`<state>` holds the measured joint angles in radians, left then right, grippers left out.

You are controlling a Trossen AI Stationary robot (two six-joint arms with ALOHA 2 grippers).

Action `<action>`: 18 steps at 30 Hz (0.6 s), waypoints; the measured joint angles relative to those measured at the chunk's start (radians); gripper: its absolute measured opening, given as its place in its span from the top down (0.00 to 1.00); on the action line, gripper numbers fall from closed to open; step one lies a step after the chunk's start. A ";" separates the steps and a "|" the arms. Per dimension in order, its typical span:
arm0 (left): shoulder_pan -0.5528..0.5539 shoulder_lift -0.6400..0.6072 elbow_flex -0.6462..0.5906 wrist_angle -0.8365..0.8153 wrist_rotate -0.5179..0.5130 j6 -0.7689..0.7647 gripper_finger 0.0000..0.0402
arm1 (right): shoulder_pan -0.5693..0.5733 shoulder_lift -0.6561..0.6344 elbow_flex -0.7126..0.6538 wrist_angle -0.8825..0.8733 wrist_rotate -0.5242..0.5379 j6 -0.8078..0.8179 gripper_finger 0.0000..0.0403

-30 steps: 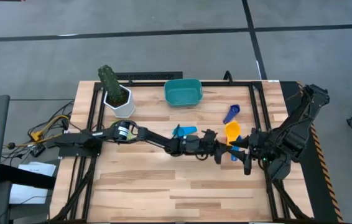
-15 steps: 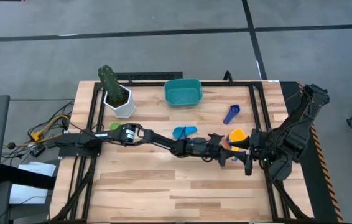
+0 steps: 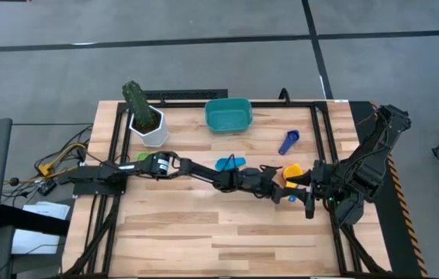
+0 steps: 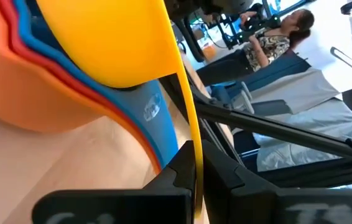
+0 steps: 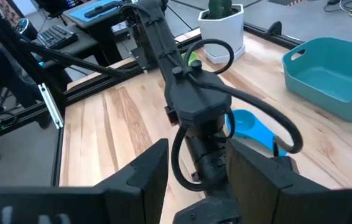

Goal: Nest measuring cups in basket
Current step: Stack the yellow measuring cup into the large blue measuring cup

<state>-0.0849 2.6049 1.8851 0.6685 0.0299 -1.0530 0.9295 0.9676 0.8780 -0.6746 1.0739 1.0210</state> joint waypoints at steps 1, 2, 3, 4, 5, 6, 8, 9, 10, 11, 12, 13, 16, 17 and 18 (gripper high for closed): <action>0.000 0.000 0.000 0.000 0.000 0.001 1.00 | 0.000 0.000 0.000 0.000 -0.001 0.000 0.54; 0.000 0.000 0.000 0.000 0.002 0.000 0.99 | 0.000 0.000 0.000 0.000 -0.002 0.000 0.54; 0.000 0.000 0.000 0.004 0.007 -0.001 0.99 | 0.000 0.000 0.000 -0.001 -0.003 0.000 0.54; 0.001 0.000 0.000 0.009 0.011 -0.005 0.98 | 0.000 0.000 0.000 -0.002 -0.003 0.000 0.54; 0.001 0.000 0.000 0.017 0.015 -0.011 0.97 | 0.000 0.000 0.000 -0.002 -0.003 0.000 0.54; 0.001 0.000 0.000 0.026 0.018 -0.018 0.95 | 0.000 0.000 0.000 -0.002 -0.003 0.000 0.54; 0.001 0.000 0.000 0.030 0.019 -0.032 0.91 | 0.000 0.000 0.000 -0.002 -0.003 -0.001 0.54; 0.002 0.000 0.000 0.030 0.019 -0.034 0.89 | 0.000 0.000 0.000 -0.002 -0.003 -0.001 0.55; 0.002 0.000 0.000 0.028 0.019 -0.038 0.87 | 0.000 0.000 0.000 -0.003 -0.003 -0.001 0.55; 0.002 0.000 0.000 0.029 0.019 -0.040 0.84 | 0.000 0.000 0.000 -0.002 -0.003 -0.001 0.55; 0.002 0.000 0.000 0.031 0.019 -0.040 0.81 | 0.000 0.000 0.000 -0.003 -0.003 -0.001 0.55; 0.002 0.000 0.000 0.035 0.021 -0.040 0.78 | 0.000 0.000 0.000 -0.003 -0.004 0.000 0.55; 0.004 0.000 0.000 0.035 0.065 -0.030 0.69 | 0.000 0.000 0.000 -0.005 -0.007 -0.001 0.55; 0.005 0.000 0.000 0.035 0.089 -0.028 0.66 | 0.000 0.000 0.000 -0.010 -0.008 -0.001 0.54; 0.006 0.000 0.000 0.040 0.121 -0.028 0.63 | 0.000 0.000 0.000 -0.022 -0.011 0.000 0.54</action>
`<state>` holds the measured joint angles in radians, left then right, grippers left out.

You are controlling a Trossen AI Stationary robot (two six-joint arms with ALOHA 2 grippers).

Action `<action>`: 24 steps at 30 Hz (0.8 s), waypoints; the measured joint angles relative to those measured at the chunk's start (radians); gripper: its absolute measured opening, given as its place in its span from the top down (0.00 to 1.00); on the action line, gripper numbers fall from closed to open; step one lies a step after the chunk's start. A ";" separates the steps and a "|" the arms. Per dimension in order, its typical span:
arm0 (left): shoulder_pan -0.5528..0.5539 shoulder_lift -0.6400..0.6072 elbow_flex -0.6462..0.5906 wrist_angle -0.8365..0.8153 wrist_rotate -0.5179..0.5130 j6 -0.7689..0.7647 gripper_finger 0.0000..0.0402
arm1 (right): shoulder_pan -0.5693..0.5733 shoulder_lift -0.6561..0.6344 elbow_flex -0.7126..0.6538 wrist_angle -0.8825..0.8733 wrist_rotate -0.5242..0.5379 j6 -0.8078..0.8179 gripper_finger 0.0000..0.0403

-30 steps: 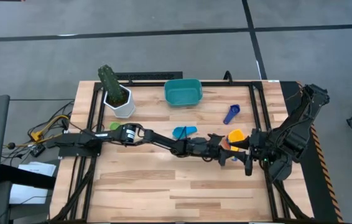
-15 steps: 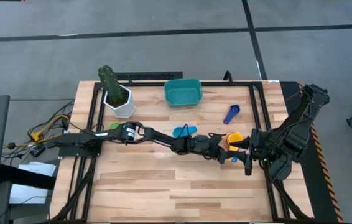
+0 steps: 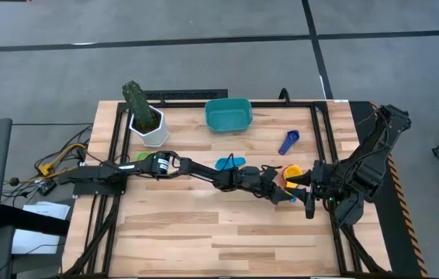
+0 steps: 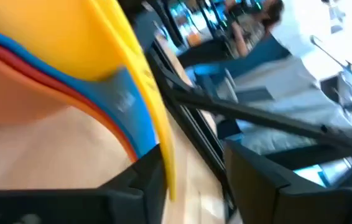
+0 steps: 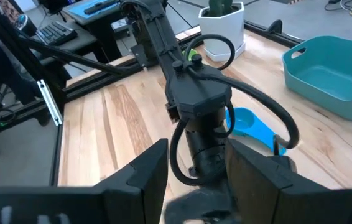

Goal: Nest measuring cups in basket
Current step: Stack the yellow measuring cup into the large blue measuring cup

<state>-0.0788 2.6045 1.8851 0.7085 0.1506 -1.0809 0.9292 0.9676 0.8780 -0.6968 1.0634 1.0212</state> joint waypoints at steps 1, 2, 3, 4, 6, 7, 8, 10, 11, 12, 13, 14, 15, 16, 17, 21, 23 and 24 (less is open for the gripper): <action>0.001 0.000 0.000 0.009 0.038 0.003 0.60 | 0.000 0.000 0.000 -0.017 -0.003 0.004 0.54; 0.001 0.000 0.000 0.018 0.076 0.014 0.58 | 0.000 0.001 0.000 -0.040 -0.006 0.017 0.54; 0.001 0.000 0.000 0.026 0.104 0.027 0.55 | 0.000 0.001 0.000 -0.070 -0.008 0.043 0.54; 0.001 0.000 0.000 0.026 0.126 0.039 0.53 | 0.000 0.001 0.000 -0.105 -0.010 0.076 0.54; -0.005 0.000 0.000 0.025 0.150 0.053 0.50 | 0.000 0.001 0.000 -0.164 -0.017 0.145 0.55; -0.006 0.000 0.000 0.023 0.153 0.060 0.49 | 0.000 0.002 0.000 -0.188 -0.018 0.175 0.55; -0.008 0.000 0.000 0.021 0.156 0.072 0.49 | 0.000 0.004 0.000 -0.205 -0.019 0.201 0.55; -0.009 -0.001 0.000 0.006 0.158 0.084 0.48 | 0.001 0.004 0.000 -0.220 -0.024 0.229 0.55; -0.009 -0.001 0.000 -0.004 0.160 0.095 0.48 | 0.001 0.004 0.000 -0.222 -0.030 0.234 0.55; -0.009 -0.001 0.000 -0.012 0.162 0.102 0.48 | 0.001 0.004 0.000 -0.225 -0.040 0.235 0.55; -0.011 -0.001 0.000 -0.015 0.167 0.108 0.48 | 0.001 0.006 0.000 -0.230 -0.051 0.237 0.55; -0.011 -0.001 0.000 -0.014 0.178 0.119 0.48 | -0.001 0.012 -0.001 -0.236 -0.063 0.240 0.55; -0.013 -0.005 0.000 -0.020 0.191 0.132 0.48 | -0.006 0.020 -0.005 -0.239 -0.075 0.247 0.55; -0.017 -0.011 0.000 -0.041 0.200 0.147 0.48 | -0.012 0.028 -0.016 -0.240 -0.091 0.258 0.56; -0.024 -0.018 0.000 -0.063 0.201 0.168 0.48 | -0.019 0.036 -0.030 -0.242 -0.113 0.271 0.56; -0.059 -0.072 0.000 -0.260 0.142 0.291 0.48 | -0.064 0.075 -0.072 -0.266 -0.205 0.320 0.58; -0.076 -0.110 -0.001 -0.386 0.075 0.370 0.48 | -0.078 0.090 -0.087 -0.281 -0.244 0.339 0.59; -0.084 -0.131 0.000 -0.444 0.039 0.405 0.48 | -0.083 0.096 -0.090 -0.286 -0.262 0.341 0.60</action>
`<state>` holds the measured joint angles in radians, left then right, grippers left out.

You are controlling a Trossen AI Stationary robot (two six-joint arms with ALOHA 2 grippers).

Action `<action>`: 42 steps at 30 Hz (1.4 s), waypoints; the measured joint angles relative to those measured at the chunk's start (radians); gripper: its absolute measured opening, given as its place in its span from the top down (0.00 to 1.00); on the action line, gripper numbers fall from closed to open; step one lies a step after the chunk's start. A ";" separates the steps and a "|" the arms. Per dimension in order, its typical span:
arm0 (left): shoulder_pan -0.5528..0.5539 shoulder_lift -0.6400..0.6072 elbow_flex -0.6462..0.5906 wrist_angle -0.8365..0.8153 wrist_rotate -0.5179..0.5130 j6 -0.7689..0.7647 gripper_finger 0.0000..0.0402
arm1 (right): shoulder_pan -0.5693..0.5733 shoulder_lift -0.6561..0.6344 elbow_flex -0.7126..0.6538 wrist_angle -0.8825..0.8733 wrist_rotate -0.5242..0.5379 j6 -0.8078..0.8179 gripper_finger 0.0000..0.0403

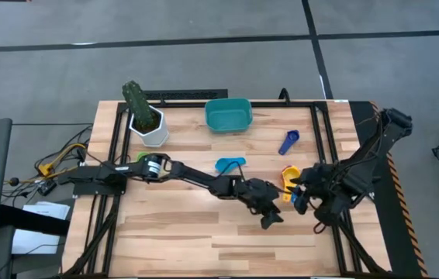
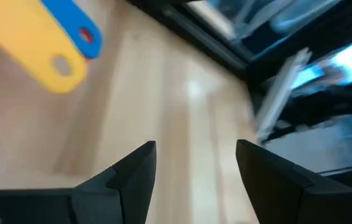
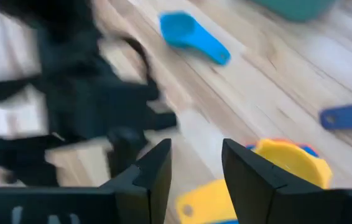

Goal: Nest measuring cups in basket
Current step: Stack the yellow measuring cup into the large blue measuring cup

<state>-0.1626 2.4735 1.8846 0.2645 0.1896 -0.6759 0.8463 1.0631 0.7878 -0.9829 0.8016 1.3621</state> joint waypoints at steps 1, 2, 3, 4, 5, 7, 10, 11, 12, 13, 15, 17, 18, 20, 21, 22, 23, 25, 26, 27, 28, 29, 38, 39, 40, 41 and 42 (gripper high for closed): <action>-0.009 -0.021 0.000 -0.061 -0.037 0.032 0.48 | -0.005 0.005 -0.005 0.002 -0.020 -0.001 0.61; -0.019 -0.041 0.000 -0.119 -0.076 0.057 0.48 | -0.013 0.011 -0.010 0.001 -0.047 -0.007 0.62; -0.028 -0.059 0.000 -0.165 -0.116 0.078 0.48 | -0.022 0.018 -0.013 -0.001 -0.077 -0.019 0.62; -0.038 -0.078 0.000 -0.214 -0.155 0.098 0.48 | -0.033 0.027 -0.014 0.000 -0.102 -0.032 0.63; -0.049 -0.095 0.000 -0.268 -0.198 0.121 0.48 | -0.044 0.038 -0.014 0.003 -0.120 -0.046 0.64; -0.070 -0.128 0.000 -0.350 -0.303 0.154 0.48 | -0.063 0.063 -0.015 0.004 -0.144 -0.080 0.66; -0.101 -0.185 0.000 -0.489 -0.473 0.183 0.48 | -0.086 0.107 -0.015 0.020 -0.166 -0.142 0.68; -0.111 -0.204 -0.004 -0.521 -0.528 0.188 0.48 | -0.097 0.121 -0.015 0.031 -0.179 -0.168 0.69; -0.121 -0.227 -0.015 -0.555 -0.578 0.191 0.48 | -0.108 0.134 -0.015 0.043 -0.194 -0.193 0.69; -0.129 -0.250 -0.029 -0.583 -0.625 0.196 0.48 | -0.119 0.145 -0.015 0.056 -0.202 -0.216 0.70; -0.138 -0.295 -0.064 -0.614 -0.680 0.196 0.48 | -0.139 0.166 -0.015 0.075 -0.214 -0.264 0.70; -0.139 -0.349 -0.135 -0.625 -0.704 0.179 0.48 | -0.161 0.181 -0.015 0.108 -0.229 -0.317 0.71; -0.138 -0.374 -0.180 -0.610 -0.711 0.164 0.48 | -0.170 0.186 -0.015 0.123 -0.233 -0.342 0.71; -0.128 -0.430 -0.292 -0.573 -0.719 0.130 0.48 | -0.185 0.189 -0.015 0.147 -0.241 -0.393 0.71; -0.121 -0.458 -0.354 -0.542 -0.722 0.111 0.48 | -0.194 0.188 -0.015 0.159 -0.245 -0.421 0.71; -0.113 -0.490 -0.417 -0.495 -0.721 0.093 0.48 | -0.203 0.188 -0.015 0.170 -0.252 -0.451 0.71; -0.102 -0.521 -0.479 -0.452 -0.719 0.076 0.48 | -0.212 0.187 -0.015 0.180 -0.262 -0.481 0.71; -0.083 -0.586 -0.592 -0.343 -0.708 0.061 0.48 | -0.230 0.186 -0.015 0.196 -0.289 -0.545 0.71; -0.073 -0.613 -0.639 -0.285 -0.701 0.055 0.48 | -0.240 0.186 -0.015 0.204 -0.310 -0.581 0.71; -0.064 -0.640 -0.682 -0.245 -0.696 0.056 0.48 | -0.251 0.186 -0.015 0.213 -0.330 -0.616 0.71; -0.056 -0.661 -0.721 -0.219 -0.700 0.057 0.48 | -0.259 0.191 -0.015 0.230 -0.350 -0.642 0.71; -0.049 -0.678 -0.751 -0.192 -0.701 0.057 0.48 | -0.269 0.203 -0.015 0.253 -0.369 -0.668 0.71; -0.052 -0.744 -0.846 -0.175 -0.824 0.036 0.48 | -0.306 0.328 -0.015 0.299 -0.590 -0.757 0.71; -0.054 -0.741 -0.845 -0.161 -0.831 0.036 0.48 | -0.305 0.339 -0.015 0.287 -0.605 -0.751 0.71; -0.057 -0.741 -0.845 -0.158 -0.833 0.036 0.48 | -0.303 0.345 -0.015 0.271 -0.611 -0.741 0.71; -0.060 -0.741 -0.845 -0.163 -0.836 0.037 0.48 | -0.302 0.349 -0.015 0.255 -0.616 -0.733 0.71; -0.062 -0.739 -0.845 -0.162 -0.839 0.039 0.48 | -0.301 0.351 -0.015 0.236 -0.618 -0.723 0.71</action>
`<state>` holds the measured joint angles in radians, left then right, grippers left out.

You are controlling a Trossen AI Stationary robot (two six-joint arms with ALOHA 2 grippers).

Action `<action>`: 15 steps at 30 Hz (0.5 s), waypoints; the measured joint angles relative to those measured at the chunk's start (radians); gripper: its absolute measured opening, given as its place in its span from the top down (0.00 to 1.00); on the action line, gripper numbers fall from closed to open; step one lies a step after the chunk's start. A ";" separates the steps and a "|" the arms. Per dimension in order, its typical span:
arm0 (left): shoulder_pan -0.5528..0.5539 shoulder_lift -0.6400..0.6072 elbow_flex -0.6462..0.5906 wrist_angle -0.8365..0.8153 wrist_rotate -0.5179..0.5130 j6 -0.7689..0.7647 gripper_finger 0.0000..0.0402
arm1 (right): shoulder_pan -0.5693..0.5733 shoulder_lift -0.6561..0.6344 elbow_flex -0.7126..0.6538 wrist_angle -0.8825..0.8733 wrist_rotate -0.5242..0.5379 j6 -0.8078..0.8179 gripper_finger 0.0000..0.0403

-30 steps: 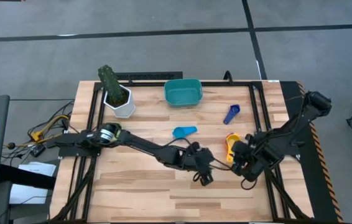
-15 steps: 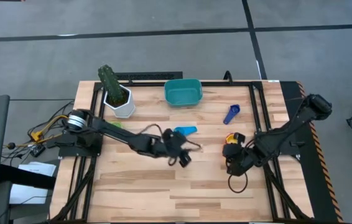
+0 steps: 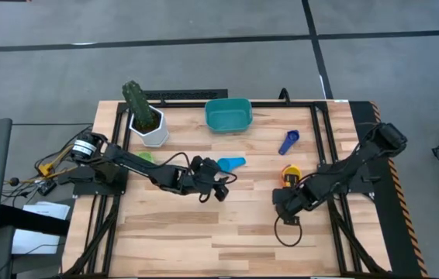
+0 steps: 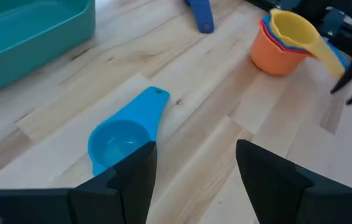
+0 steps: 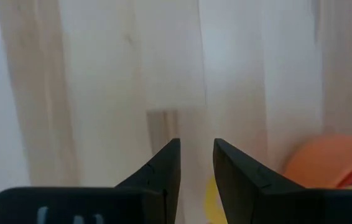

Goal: Nest measuring cups in basket
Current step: Stack the yellow measuring cup into the large blue measuring cup

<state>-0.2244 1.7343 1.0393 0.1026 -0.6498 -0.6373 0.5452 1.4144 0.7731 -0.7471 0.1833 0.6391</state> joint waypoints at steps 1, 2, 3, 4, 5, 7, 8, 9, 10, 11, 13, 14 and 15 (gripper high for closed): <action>0.000 0.001 0.000 0.002 -0.002 0.001 0.48 | 0.003 0.001 0.000 -0.023 -0.001 0.012 0.71; 0.000 0.001 0.000 0.002 -0.003 0.002 0.48 | 0.004 0.000 0.000 -0.044 -0.003 0.022 0.71; 0.000 0.001 0.000 0.002 -0.003 0.004 0.48 | 0.005 -0.003 0.000 -0.063 -0.003 0.035 0.71; 0.001 0.001 0.000 0.001 -0.003 0.004 0.48 | 0.005 -0.004 0.001 -0.086 -0.003 0.048 0.71; 0.001 0.000 0.000 0.001 -0.003 0.005 0.48 | 0.010 -0.009 0.002 -0.115 -0.003 0.064 0.71; -0.001 0.001 0.000 -0.001 0.002 0.008 0.48 | 0.022 -0.031 0.016 -0.170 -0.001 0.091 0.71; -0.001 0.001 0.000 -0.005 0.006 0.008 0.48 | 0.026 -0.041 0.022 -0.187 0.001 0.098 0.71; -0.001 0.001 0.000 -0.008 0.006 0.008 0.48 | 0.033 -0.050 0.026 -0.205 0.000 0.106 0.71; -0.002 0.001 0.000 -0.008 0.007 0.008 0.48 | 0.039 -0.064 0.030 -0.218 0.000 0.116 0.71; -0.002 0.001 0.000 -0.006 0.007 0.008 0.48 | 0.045 -0.078 0.039 -0.229 -0.001 0.121 0.71; -0.002 0.001 0.000 -0.007 0.006 0.008 0.48 | 0.059 -0.106 0.046 -0.249 0.000 0.123 0.71; -0.002 0.001 0.000 -0.007 0.006 0.008 0.48 | 0.067 -0.121 0.045 -0.263 0.000 0.132 0.71; -0.001 0.001 0.000 -0.007 0.006 0.008 0.48 | 0.073 -0.136 0.045 -0.280 0.001 0.143 0.71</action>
<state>-0.2257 1.7351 1.0393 0.0959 -0.6434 -0.6289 0.6186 1.2787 0.8181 -1.0267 0.1838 0.7822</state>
